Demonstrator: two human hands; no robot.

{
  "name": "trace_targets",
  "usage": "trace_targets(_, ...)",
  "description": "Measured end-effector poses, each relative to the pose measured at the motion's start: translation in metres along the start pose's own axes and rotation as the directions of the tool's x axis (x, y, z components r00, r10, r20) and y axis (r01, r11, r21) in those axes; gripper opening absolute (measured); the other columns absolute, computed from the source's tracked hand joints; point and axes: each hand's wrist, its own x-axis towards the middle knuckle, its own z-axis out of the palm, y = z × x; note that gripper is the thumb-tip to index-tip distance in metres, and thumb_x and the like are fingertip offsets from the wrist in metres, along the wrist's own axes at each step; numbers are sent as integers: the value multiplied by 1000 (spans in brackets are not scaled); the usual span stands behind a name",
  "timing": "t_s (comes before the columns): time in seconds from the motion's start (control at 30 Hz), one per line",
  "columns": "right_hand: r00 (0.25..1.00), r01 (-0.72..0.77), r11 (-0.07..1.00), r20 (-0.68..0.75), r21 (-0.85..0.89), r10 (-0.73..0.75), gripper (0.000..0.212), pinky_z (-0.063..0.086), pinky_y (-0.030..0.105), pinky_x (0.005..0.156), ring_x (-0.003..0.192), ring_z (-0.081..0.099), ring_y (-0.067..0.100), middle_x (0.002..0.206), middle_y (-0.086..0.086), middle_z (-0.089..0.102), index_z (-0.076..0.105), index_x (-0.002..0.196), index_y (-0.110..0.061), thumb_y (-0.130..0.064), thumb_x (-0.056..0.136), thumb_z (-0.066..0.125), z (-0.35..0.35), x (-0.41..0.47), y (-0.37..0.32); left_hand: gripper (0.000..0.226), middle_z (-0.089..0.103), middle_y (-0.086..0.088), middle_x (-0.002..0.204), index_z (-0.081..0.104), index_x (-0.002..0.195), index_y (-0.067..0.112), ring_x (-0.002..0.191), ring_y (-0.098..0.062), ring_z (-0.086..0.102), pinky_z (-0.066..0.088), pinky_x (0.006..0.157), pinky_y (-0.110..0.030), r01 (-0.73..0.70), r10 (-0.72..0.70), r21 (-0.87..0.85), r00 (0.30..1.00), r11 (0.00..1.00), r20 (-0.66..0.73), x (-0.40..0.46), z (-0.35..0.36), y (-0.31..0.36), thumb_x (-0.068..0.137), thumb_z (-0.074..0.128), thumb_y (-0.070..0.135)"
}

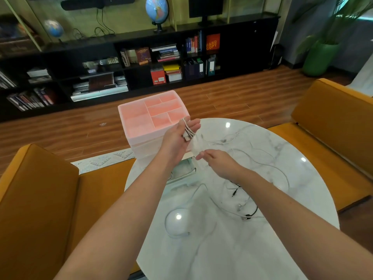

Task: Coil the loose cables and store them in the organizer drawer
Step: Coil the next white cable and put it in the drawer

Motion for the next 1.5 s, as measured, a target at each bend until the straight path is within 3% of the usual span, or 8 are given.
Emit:
trace_targets(0.23,998,58,993,-21,-101,-60,41,32,28,53,49,38,13,50,-8,43,75,78,-25,-55,94,50,-13,-2,-12,44,72,-3,91,67,102,-1,74,25,55,36,71,2,-125,135,776,990,618,52,4,-9,-19,107,29,20)
trace_targets(0.4,997,78,997,-3,-17,-78,34,28,28,50,49,33,13,46,-12,45,73,73,-22,-40,95,55,-24,2,-13,27,66,8,84,56,97,13,79,2,54,40,74,-17,-182,-19,941,981,284,195,7,-18,-26,106,34,25)
trace_targets(0.57,995,100,990,-4,-102,-101,21,41,21,67,84,55,14,95,-5,63,70,100,-18,-24,100,50,-51,14,-10,37,45,7,54,64,88,10,45,0,39,35,56,-16,-47,-166,819,971,572,172,4,-28,-27,106,34,20)
trace_targets(0.87,986,43,943,-137,-331,-93,41,30,25,86,113,41,25,107,12,50,68,112,-7,-31,104,36,-57,29,26,35,25,5,56,55,80,11,46,-8,24,42,62,-20,166,-262,377,940,911,218,3,-16,-18,105,38,28)
trace_targets(1.03,995,-102,975,-12,-198,102,27,47,30,81,96,55,16,108,-1,58,71,100,-26,-33,101,45,-57,15,49,36,33,8,53,55,84,13,39,-3,38,33,74,-27,215,-261,336,960,917,98,7,-23,-20,104,38,38)
trace_targets(1.2,973,-173,985,159,21,167,39,47,20,62,72,56,12,112,-1,62,56,130,-20,-25,91,62,-29,9,52,38,33,9,53,52,80,16,40,-3,39,32,65,-22,231,-285,390,955,892,86,5,-18,-23,104,36,41)
trace_targets(1.3,968,-172,985,189,16,166,21,48,19,60,66,55,14,129,-3,61,65,99,-13,-30,87,68,-11,9,51,38,33,9,54,52,81,16,40,-3,37,33,66,-23,237,-300,393,948,888,106,4,-17,-24,104,36,41)
trace_targets(1.5,872,-431,764,438,480,218,34,37,23,50,54,43,14,88,7,66,71,112,-7,-16,95,44,-19,1,54,37,32,6,59,56,90,10,42,-4,35,38,59,-19,234,-286,357,953,904,99,4,-18,-26,105,35,37)
